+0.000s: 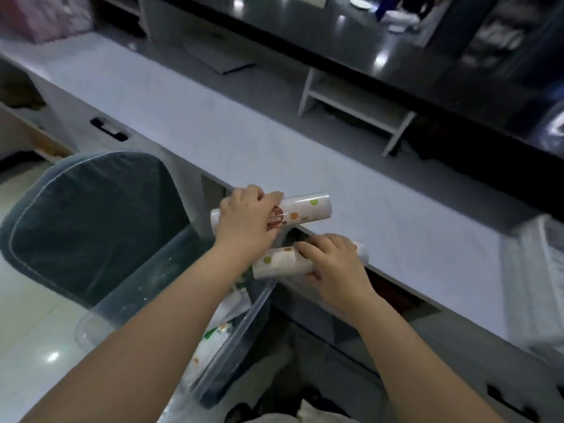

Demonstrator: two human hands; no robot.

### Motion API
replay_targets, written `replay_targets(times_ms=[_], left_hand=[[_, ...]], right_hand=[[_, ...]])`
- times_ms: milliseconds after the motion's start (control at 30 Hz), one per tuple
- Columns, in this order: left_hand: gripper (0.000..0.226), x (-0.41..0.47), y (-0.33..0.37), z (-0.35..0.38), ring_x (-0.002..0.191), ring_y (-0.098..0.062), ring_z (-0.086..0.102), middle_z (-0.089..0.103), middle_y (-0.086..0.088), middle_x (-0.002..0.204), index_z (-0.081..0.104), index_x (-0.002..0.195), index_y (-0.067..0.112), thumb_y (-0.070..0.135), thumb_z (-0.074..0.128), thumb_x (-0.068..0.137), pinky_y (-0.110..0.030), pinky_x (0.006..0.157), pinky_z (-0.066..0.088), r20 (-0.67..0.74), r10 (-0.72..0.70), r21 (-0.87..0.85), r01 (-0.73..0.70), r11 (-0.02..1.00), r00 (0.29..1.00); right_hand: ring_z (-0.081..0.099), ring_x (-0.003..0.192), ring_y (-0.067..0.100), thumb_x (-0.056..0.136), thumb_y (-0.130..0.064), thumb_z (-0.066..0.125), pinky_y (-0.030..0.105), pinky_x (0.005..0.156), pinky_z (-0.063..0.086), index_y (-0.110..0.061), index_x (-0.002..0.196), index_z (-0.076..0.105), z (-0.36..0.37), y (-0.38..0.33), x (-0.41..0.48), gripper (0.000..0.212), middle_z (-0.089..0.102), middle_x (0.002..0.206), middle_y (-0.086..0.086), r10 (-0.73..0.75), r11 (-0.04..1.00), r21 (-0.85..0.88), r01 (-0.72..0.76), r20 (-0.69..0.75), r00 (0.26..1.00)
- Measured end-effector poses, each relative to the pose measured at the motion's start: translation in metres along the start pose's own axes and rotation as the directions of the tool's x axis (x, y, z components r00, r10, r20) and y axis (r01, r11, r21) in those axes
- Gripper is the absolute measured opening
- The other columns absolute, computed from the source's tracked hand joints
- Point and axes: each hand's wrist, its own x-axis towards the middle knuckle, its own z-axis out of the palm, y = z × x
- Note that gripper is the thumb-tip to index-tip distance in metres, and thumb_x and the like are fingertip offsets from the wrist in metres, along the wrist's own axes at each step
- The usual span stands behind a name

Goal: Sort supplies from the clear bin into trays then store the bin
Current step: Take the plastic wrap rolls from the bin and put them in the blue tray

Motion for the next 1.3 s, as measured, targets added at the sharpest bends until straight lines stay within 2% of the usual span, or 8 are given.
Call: replay_targets(times_ms=[133,300,533,700,833,1067,1300], left_hand=[[0.057,0.033,0.087,-0.003,0.092,-0.027,0.047,0.055,-0.004,0.103,0.058,0.118,0.029,0.034,0.078,0.065,-0.038,0.075,0.035,-0.053,0.180,-0.074,-0.184,0.980,0.982],[0.063,0.046,0.221,0.013,0.101,-0.026,0.046,0.054,-0.001,0.108,0.055,0.124,0.031,0.038,0.078,0.065,-0.041,0.082,0.034,-0.040,0.416,-0.161,-0.416,0.895,0.909],[0.064,0.006,0.410,0.073,0.105,-0.025,0.044,0.052,0.001,0.111,0.054,0.127,0.032,0.039,0.078,0.068,-0.040,0.087,0.032,0.026,0.619,-0.270,-0.590,0.761,0.785],[0.064,-0.031,0.536,0.113,0.106,-0.025,0.044,0.053,0.001,0.112,0.053,0.128,0.034,0.038,0.076,0.068,-0.040,0.087,0.033,0.047,0.689,-0.323,-0.642,0.695,0.723],[0.062,-0.051,0.609,0.142,0.106,-0.025,0.045,0.055,0.001,0.112,0.055,0.126,0.033,0.038,0.076,0.068,-0.041,0.088,0.033,0.056,0.703,-0.318,-0.654,0.686,0.709],[0.061,-0.032,0.675,0.189,0.101,-0.026,0.048,0.058,-0.002,0.108,0.059,0.123,0.030,0.035,0.080,0.067,-0.042,0.085,0.036,0.082,0.689,-0.264,-0.651,0.711,0.720],[0.060,0.021,0.737,0.253,0.103,-0.027,0.048,0.057,0.000,0.111,0.057,0.124,0.034,0.038,0.077,0.068,-0.040,0.085,0.035,0.158,0.675,-0.296,-0.617,0.729,0.721]], right_hand=[[0.054,0.099,0.025,0.067,-0.020,0.082,0.043,0.090,0.042,-0.021,0.114,0.061,-0.058,0.033,-0.040,0.051,0.063,0.109,0.001,0.154,0.985,-0.063,-0.162,-0.120,0.981],[0.058,0.090,0.029,0.058,-0.013,0.081,0.043,0.079,0.046,-0.015,0.108,0.067,-0.121,0.092,-0.129,0.052,0.067,0.100,0.003,0.327,0.928,-0.081,-0.363,-0.290,0.899],[0.061,0.088,0.027,0.050,-0.015,0.086,0.042,0.077,0.049,-0.014,0.106,0.069,-0.178,0.162,-0.292,0.059,0.068,0.097,0.002,0.504,0.806,-0.130,-0.578,-0.362,0.784],[0.061,0.089,0.028,0.046,-0.018,0.089,0.042,0.078,0.048,-0.017,0.108,0.068,-0.211,0.212,-0.397,0.066,0.067,0.098,0.002,0.595,0.734,-0.133,-0.666,-0.346,0.725],[0.062,0.092,0.029,0.048,-0.019,0.089,0.044,0.083,0.047,-0.016,0.108,0.068,-0.226,0.253,-0.460,0.064,0.068,0.099,0.002,0.643,0.696,-0.102,-0.711,-0.352,0.680],[0.054,0.108,0.017,0.061,-0.023,0.085,0.038,0.098,0.040,-0.023,0.114,0.062,-0.225,0.329,-0.529,0.058,0.064,0.112,-0.006,0.736,0.640,0.012,-0.768,-0.295,0.609],[0.055,0.108,0.016,0.063,-0.026,0.085,0.039,0.098,0.041,-0.026,0.116,0.059,-0.231,0.423,-0.552,0.059,0.063,0.114,-0.006,0.788,0.584,0.039,-0.811,-0.270,0.554]])
